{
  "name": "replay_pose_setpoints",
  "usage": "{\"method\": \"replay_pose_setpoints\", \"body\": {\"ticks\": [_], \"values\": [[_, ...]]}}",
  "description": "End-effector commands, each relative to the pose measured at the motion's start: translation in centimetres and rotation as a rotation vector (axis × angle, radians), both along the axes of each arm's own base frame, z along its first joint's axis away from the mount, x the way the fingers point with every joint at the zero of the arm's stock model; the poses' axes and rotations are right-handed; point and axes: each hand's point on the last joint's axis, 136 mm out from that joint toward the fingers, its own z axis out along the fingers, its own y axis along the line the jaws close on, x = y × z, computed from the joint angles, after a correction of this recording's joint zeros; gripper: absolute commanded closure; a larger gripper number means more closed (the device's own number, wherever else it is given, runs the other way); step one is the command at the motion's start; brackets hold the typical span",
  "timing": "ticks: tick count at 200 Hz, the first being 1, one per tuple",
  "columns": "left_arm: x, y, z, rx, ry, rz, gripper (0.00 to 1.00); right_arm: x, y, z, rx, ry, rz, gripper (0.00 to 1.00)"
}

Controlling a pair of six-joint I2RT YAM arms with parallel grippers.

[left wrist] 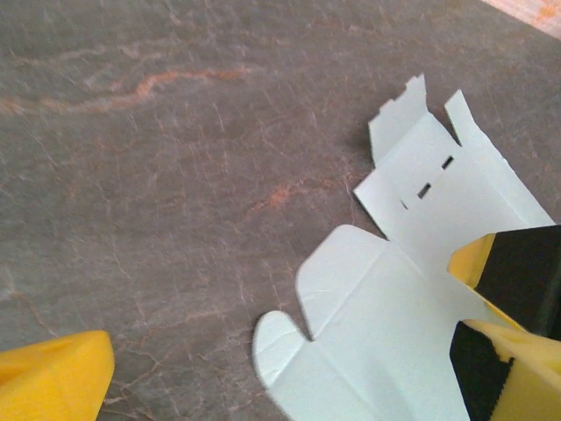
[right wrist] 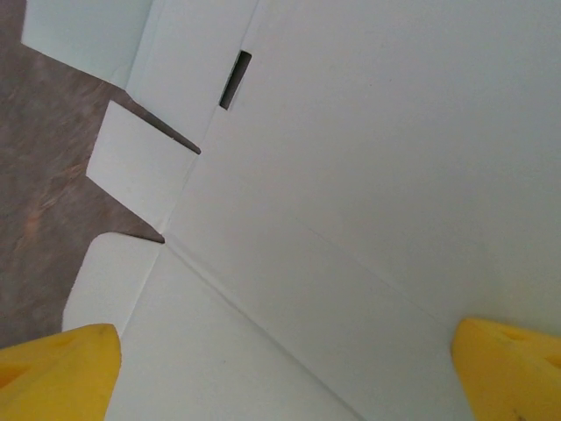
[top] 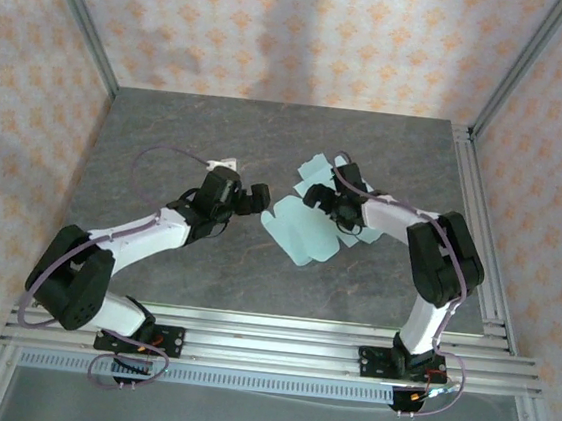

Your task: Fold the paper box

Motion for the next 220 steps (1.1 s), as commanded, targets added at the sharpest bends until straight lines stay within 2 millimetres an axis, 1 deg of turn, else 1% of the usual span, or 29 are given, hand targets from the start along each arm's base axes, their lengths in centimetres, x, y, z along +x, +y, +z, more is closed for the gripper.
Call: {"method": "replay_pose_setpoints", "body": {"ticks": [1, 15, 29, 41, 57, 72, 91, 105, 115, 124, 143, 166, 188, 204, 220], "values": [[0.6, -1.4, 0.3, -0.099, 0.028, 0.013, 0.0, -0.7, 1.5, 1.7, 0.113, -0.018, -0.034, 0.03], [0.7, -2.5, 0.1, -0.181, 0.064, 0.017, 0.04, -0.5, 1.1, 3.0, 0.105, -0.063, -0.025, 0.03], [0.7, -3.8, -0.2, -0.258, 0.125, 0.029, 0.08, -0.3, -0.1, 4.3, 0.076, -0.102, -0.014, 0.03], [0.4, -5.2, -0.6, -0.273, 0.181, 0.015, 0.11, -0.2, -1.5, 5.0, 0.055, -0.117, -0.015, 0.02], [-0.1, -7.1, -1.0, -0.272, 0.235, 0.01, 0.15, -0.1, -4.0, 5.4, 0.026, -0.121, -0.041, 0.01], [-0.5, -9.3, -1.0, -0.304, 0.269, -0.012, 0.19, -0.1, -6.6, 5.3, -0.005, -0.112, -0.074, 0.01], [-1.3, -11.5, -2.2, -0.3, 0.337, -0.026, 0.24, -0.2, -9.5, 5.2, -0.027, -0.1, -0.121, 0.01], [-1.8, -12.6, -3.4, -0.284, 0.377, -0.03, 0.29, -0.2, -11.0, 5.4, -0.037, -0.105, -0.145, 0.01], [-1.8, -13.3, -4.2, -0.292, 0.395, -0.04, 0.32, -0.2, -11.8, 5.6, -0.045, -0.11, -0.153, 0.01], [-1.8, -13.7, -5.1, -0.29, 0.411, -0.046, 0.33, -0.2, -12.3, 5.7, -0.05, -0.105, -0.151, 0.01], [-2.1, -13.5, -7.5, -0.232, 0.465, -0.054, 0.33, -0.3, -12.7, 5.8, -0.069, -0.084, -0.117, 0.0], [-2.7, -12.5, -9.1, -0.169, 0.511, -0.092, 0.33, -0.2, -13.1, 6.0, -0.113, -0.097, -0.094, 0.01], [-3.6, -10.4, -10.1, -0.057, 0.562, -0.148, 0.29, 0.1, -13.5, 6.3, -0.166, -0.171, -0.049, 0.01], [-4.3, -8.7, -10.5, -0.015, 0.599, -0.181, 0.28, 0.2, -13.9, 6.4, -0.218, -0.194, -0.007, 0.01], [-5.0, -7.2, -10.9, -0.012, 0.64, -0.226, 0.28, 0.3, -13.3, 6.5, -0.223, -0.189, 0.076, 0.01]]}}
